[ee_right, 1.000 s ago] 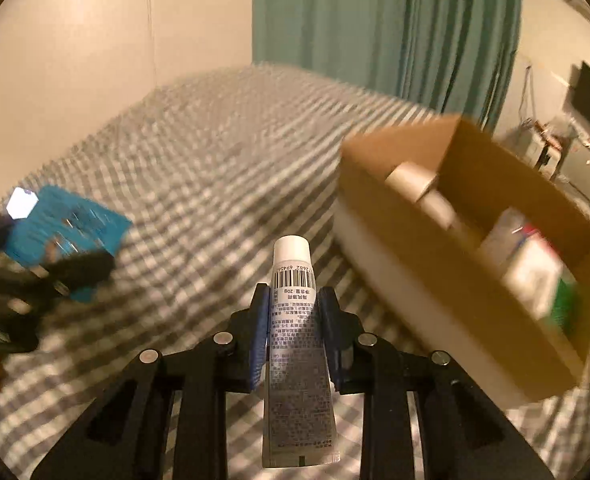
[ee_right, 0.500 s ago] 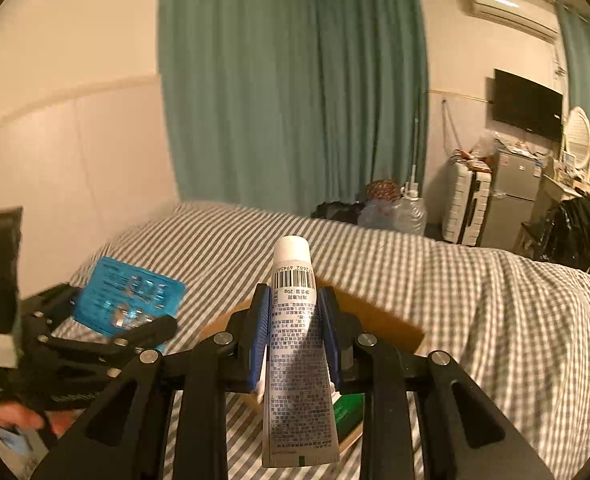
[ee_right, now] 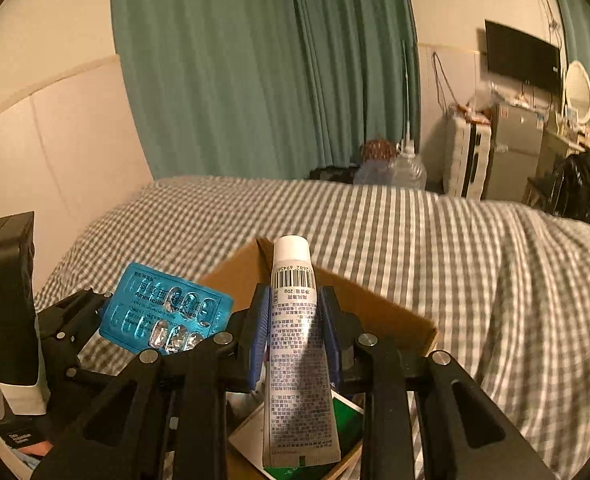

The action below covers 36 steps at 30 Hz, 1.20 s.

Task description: Organize objects

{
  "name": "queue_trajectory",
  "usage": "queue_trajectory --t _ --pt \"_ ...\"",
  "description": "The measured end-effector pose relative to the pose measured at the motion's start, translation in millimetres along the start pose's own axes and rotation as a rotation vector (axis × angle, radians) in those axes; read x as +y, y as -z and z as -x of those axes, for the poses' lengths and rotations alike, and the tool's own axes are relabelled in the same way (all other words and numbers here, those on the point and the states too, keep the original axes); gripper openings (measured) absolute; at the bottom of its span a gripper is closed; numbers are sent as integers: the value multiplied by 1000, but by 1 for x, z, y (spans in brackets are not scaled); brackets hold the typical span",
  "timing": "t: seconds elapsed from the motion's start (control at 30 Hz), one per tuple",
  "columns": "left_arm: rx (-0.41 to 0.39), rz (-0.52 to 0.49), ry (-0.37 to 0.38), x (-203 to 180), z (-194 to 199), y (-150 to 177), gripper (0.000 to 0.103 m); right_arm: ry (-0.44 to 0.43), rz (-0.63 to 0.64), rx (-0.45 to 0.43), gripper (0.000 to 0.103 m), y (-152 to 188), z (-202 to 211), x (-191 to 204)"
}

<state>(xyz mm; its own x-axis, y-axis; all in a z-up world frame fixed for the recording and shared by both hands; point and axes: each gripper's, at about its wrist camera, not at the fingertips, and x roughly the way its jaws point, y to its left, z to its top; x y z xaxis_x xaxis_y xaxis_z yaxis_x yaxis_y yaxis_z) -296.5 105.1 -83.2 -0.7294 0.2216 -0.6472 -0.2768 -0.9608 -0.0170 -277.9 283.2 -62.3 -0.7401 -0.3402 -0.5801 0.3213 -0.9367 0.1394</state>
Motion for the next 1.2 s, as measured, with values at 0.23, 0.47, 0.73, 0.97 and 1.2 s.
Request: queue_trajectory --t 0.23,0.47,0.73,0.97,1.2 --pt "-47 12 -32 -2 22 -2 103 43 8 -25 46 4 22 6" --pt "-152 -9 -54 -5 99 -19 103 71 -20 -93 62 -7 71 21" --pt "-315 -21 -70 -9 197 -34 103 132 -26 -233 85 -28 173 54" --pt "-398 9 -125 -6 241 -8 103 209 -16 -315 102 -20 232 79" --pt "-408 118 -162 11 243 29 103 270 0 -397 103 16 240 94"
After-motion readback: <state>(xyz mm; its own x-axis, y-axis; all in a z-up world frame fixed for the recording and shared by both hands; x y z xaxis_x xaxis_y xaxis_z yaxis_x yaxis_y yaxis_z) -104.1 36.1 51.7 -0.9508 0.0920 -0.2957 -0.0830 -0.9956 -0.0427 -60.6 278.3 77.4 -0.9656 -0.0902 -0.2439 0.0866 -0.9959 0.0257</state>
